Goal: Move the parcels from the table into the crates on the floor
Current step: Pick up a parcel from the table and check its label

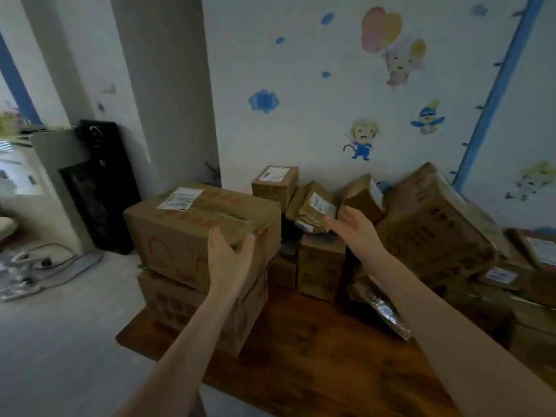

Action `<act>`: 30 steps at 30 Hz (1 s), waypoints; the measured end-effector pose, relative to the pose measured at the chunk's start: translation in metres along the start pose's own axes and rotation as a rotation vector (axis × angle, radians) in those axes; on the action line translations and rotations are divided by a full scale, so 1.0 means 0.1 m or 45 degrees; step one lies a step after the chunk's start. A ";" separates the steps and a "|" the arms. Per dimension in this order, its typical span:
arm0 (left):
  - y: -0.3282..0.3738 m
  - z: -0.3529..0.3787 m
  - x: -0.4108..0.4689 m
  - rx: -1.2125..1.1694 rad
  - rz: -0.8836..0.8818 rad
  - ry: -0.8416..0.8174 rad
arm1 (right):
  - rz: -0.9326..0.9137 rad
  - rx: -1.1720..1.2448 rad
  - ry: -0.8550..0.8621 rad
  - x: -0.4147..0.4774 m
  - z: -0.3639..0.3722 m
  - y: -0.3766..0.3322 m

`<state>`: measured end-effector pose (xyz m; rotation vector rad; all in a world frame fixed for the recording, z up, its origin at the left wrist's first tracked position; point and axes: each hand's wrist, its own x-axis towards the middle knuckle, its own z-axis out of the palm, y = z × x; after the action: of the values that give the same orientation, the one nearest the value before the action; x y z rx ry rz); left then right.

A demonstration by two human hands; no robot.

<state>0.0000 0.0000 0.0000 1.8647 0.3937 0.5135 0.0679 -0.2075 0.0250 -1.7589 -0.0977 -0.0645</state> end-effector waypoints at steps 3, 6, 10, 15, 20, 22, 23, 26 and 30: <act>-0.06 -0.02 0.17 -0.042 -0.081 0.134 | -0.012 0.009 -0.073 0.23 0.27 0.04; -0.15 0.02 0.38 -0.091 -0.241 0.217 | 0.023 -0.022 -0.147 0.54 0.54 0.07; -0.27 0.14 0.61 -0.187 -0.448 0.287 | 0.048 -0.033 -0.220 1.04 0.78 0.14; -0.30 0.30 0.73 -0.281 -0.523 0.396 | 0.152 -0.009 -0.298 1.49 1.00 0.23; -0.34 0.37 0.85 -0.327 -0.531 0.461 | 0.276 0.074 -0.410 1.71 1.14 0.30; -0.39 0.37 0.89 -0.351 -0.535 0.467 | 0.304 0.072 -0.409 1.75 1.16 0.34; -0.40 0.37 0.90 -0.373 -0.538 0.469 | 0.306 0.067 -0.395 1.77 1.16 0.36; -0.44 0.35 0.89 -0.420 -0.557 0.451 | 0.316 0.052 -0.376 1.76 1.14 0.39; -0.47 0.29 0.80 -0.514 -0.560 0.362 | 0.350 0.039 -0.301 1.64 1.06 0.39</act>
<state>0.0819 0.0328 -0.0407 1.2691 0.8048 0.5105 0.2342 -0.1061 -0.0169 -1.7285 -0.0277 0.3432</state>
